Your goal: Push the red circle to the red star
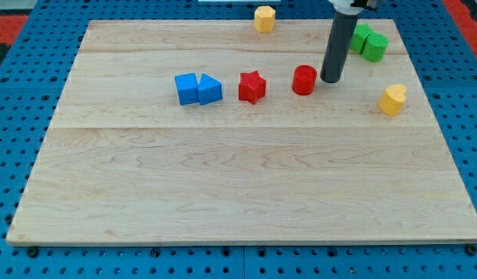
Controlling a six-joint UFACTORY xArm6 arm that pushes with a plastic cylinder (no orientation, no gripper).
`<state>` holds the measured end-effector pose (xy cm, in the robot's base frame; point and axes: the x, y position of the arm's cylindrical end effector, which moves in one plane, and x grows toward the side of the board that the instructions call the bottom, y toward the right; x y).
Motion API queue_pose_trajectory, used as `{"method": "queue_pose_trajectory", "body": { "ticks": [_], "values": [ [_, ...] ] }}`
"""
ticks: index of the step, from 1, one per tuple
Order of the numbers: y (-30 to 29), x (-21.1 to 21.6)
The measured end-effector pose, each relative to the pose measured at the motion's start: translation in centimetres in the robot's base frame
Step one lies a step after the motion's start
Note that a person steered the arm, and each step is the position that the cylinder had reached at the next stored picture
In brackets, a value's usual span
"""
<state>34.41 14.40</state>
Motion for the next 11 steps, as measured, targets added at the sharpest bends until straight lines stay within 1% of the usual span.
{"method": "queue_pose_trajectory", "body": {
  "ticks": [1,2,4,5,6,7,9,11],
  "values": [
    [0.2,-1.7],
    [-1.2,-3.2],
    [-4.7,-0.3],
    [-3.8,-0.4],
    [0.2,0.4],
    [0.6,2.1],
    [-4.5,1.2],
    [-6.5,-0.1]
  ]
}}
